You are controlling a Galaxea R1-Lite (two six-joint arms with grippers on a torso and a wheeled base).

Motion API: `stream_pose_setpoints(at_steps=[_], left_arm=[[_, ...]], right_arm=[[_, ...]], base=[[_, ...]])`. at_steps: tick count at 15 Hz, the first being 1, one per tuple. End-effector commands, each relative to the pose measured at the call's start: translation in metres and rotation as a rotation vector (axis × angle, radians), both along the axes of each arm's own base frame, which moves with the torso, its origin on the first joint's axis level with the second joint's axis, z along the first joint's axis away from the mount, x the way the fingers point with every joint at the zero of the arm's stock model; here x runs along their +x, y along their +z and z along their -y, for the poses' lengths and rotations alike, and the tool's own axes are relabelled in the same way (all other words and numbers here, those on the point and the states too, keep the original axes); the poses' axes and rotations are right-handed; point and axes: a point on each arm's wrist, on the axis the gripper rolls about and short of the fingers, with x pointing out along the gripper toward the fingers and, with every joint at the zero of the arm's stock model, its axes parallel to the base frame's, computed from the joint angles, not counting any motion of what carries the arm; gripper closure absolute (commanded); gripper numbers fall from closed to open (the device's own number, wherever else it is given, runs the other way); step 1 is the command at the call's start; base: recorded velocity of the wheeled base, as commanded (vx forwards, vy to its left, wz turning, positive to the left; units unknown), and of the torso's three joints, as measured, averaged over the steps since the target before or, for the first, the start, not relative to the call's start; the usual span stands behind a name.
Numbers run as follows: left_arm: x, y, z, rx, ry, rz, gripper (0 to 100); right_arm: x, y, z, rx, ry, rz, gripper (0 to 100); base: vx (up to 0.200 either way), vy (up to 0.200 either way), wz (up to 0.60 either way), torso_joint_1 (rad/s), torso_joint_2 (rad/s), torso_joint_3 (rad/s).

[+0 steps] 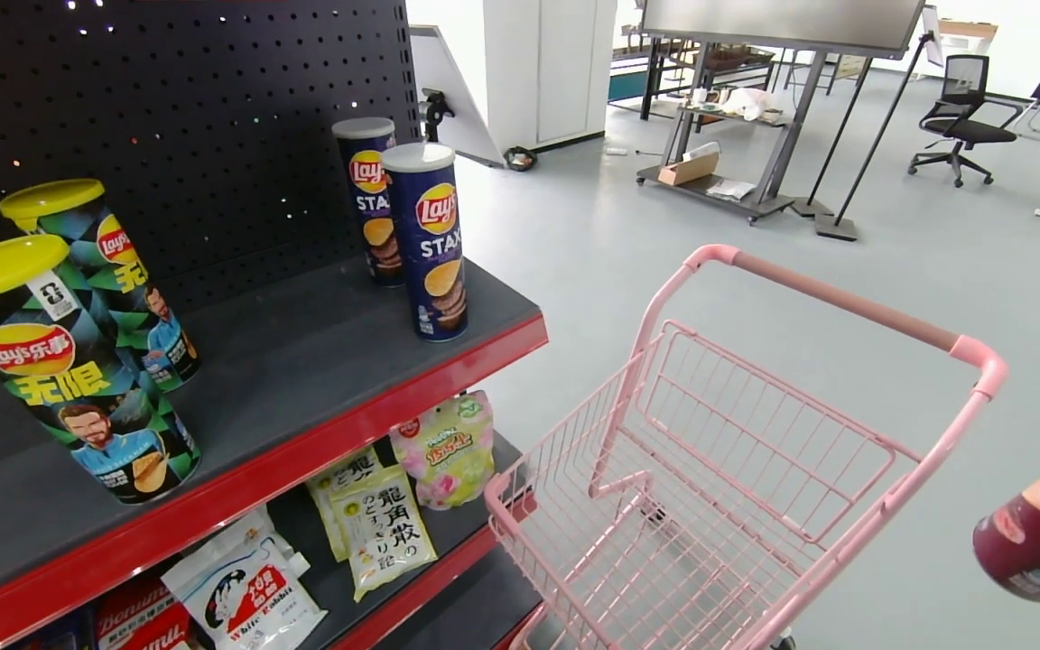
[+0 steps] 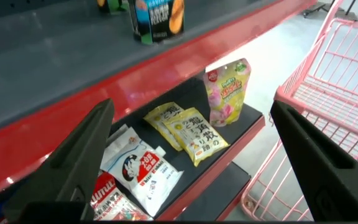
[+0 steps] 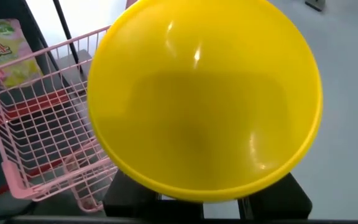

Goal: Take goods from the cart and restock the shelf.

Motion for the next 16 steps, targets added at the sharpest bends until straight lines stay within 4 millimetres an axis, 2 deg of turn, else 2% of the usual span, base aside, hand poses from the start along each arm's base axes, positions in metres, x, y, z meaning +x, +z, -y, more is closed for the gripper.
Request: stream_pose_setpoints(at_steps=[1, 16], left_arm=[[0.0000, 0.0000, 0.0000, 0.000, 0.000, 0.000, 0], [0.0000, 0.0000, 0.0000, 0.002, 0.000, 0.000, 0]], right_arm=[[-0.0049, -0.0037, 0.0011, 0.001, 0.000, 0.007, 100], [-0.0025, -0.0106, 0.0003, -0.005, 0.006, -0.023, 100]], base=[[0.000, 0.000, 0.00, 0.212, -0.51, -0.305], [0.000, 0.000, 0.00, 0.158, -0.37, -0.213]])
